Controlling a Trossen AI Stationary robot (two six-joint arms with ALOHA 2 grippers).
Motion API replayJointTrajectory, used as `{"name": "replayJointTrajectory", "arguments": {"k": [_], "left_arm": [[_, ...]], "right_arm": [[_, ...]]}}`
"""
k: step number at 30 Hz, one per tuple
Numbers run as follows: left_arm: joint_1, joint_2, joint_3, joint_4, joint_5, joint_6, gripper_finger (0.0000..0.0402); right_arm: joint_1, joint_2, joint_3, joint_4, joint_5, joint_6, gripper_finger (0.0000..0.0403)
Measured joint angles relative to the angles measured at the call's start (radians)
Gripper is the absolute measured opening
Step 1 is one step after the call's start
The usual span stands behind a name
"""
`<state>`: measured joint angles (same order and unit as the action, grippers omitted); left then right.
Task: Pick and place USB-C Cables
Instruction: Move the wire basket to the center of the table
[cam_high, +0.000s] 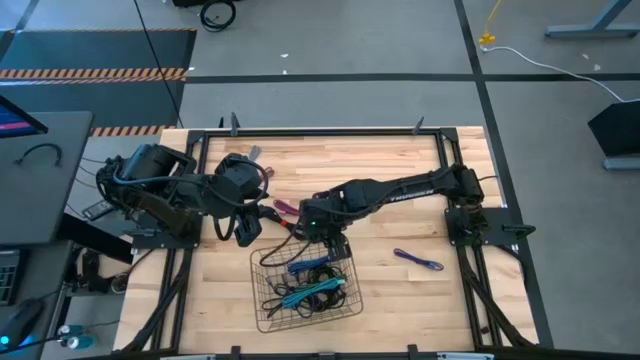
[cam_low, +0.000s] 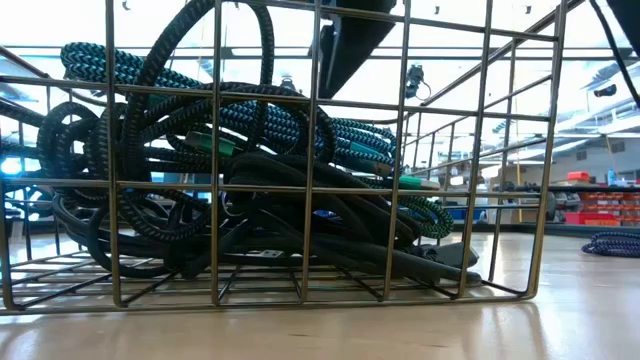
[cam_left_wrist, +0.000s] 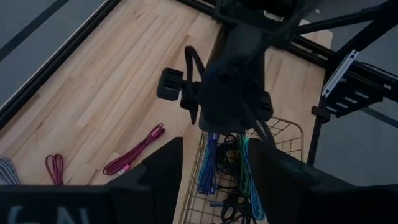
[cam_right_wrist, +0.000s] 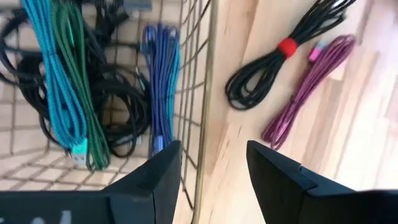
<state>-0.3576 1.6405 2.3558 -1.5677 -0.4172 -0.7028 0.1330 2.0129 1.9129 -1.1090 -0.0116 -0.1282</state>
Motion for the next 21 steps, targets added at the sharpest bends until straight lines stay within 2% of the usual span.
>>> {"name": "replayJointTrajectory", "arguments": {"k": [21], "left_arm": [[0.0, 0.0, 0.0, 0.0, 0.003, 0.0, 0.0188]], "right_arm": [[-0.021, 0.132, -0.004, 0.025, -0.046, -0.025, 0.0188]]}}
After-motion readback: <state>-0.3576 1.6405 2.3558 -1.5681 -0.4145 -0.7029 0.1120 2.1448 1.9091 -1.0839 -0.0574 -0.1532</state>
